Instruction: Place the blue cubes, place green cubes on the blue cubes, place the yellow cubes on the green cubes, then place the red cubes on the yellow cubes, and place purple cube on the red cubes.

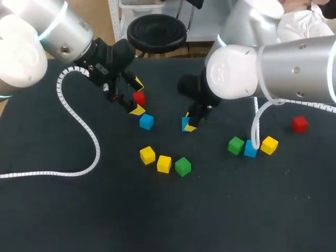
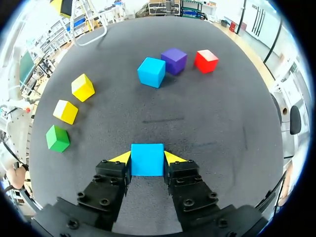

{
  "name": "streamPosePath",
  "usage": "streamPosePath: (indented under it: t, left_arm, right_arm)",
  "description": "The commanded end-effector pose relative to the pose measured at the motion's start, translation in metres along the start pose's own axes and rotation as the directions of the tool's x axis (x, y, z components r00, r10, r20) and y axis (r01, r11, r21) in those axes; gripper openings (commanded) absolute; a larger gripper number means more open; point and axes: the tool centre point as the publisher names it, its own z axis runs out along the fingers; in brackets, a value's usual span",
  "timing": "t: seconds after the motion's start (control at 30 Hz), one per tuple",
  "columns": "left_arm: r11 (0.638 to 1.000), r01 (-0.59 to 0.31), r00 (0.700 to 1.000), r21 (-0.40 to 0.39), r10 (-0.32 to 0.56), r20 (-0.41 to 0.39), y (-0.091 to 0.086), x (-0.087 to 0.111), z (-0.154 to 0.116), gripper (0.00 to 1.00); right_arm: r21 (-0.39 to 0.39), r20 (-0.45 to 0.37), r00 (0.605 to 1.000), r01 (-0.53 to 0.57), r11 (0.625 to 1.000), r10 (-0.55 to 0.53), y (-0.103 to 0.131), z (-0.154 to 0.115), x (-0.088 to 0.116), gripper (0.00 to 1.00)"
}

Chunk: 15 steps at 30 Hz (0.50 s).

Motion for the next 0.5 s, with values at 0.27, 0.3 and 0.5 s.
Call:
streamPosePath:
  t: [0.27, 0.3, 0.5]
  left_arm:
    - [1.0, -0.001, 1.0, 0.0, 0.001, 0.001, 0.0003, 0.0007, -0.0005, 1.0]
    - [1.0, -0.001, 1.0, 0.0, 0.001, 0.001, 0.0003, 0.0007, -0.0005, 1.0]
    - [1.0, -0.001, 1.0, 0.0, 0.001, 0.001, 0.0003, 0.0007, -0.0005, 1.0]
  right_arm:
    - [0.002, -0.014, 1.0, -0.006, 1.0, 0.006, 0.0102, -0.0027, 0.0009, 0.0]
    - [0.003, -0.013, 1.0, -0.006, 1.0, 0.006, 0.0103, -0.0029, 0.0012, 0.0]
    - [0.021, -0.017, 1.0, -0.005, 1.0, 0.006, 0.0062, -0.0065, 0.0023, 0.0]
